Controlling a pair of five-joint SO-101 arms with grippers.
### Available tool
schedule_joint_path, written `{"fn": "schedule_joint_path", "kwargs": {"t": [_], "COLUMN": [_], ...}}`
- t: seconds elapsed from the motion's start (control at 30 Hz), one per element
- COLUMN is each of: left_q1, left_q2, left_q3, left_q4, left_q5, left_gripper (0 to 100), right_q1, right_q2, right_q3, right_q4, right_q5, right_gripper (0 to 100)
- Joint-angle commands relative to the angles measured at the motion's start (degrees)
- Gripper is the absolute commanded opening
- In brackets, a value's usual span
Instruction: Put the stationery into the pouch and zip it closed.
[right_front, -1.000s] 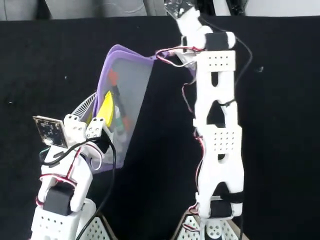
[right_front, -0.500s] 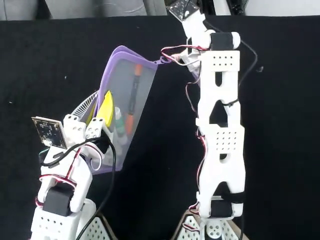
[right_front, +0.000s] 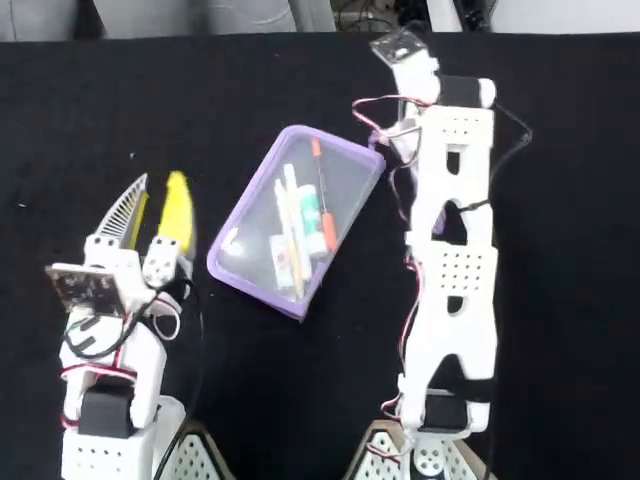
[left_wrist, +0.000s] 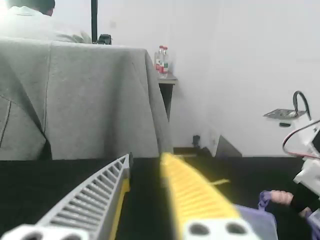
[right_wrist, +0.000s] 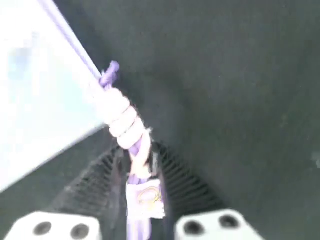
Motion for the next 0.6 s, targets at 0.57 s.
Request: {"fn": "schedule_joint_path", "kwargs": {"t": [0.57], "left_q1": [-5.9], "left_q2": [-0.5], "left_q3": [0.0], "left_q4": [8.9], "left_q5": [1.8], "left_gripper": [26], "right_q1": [-2.4], "right_q2": [-2.2], "right_q3": [-13.7], "right_q4": [6.2], "right_q5": [-5.5], "right_gripper": [28.0]}}
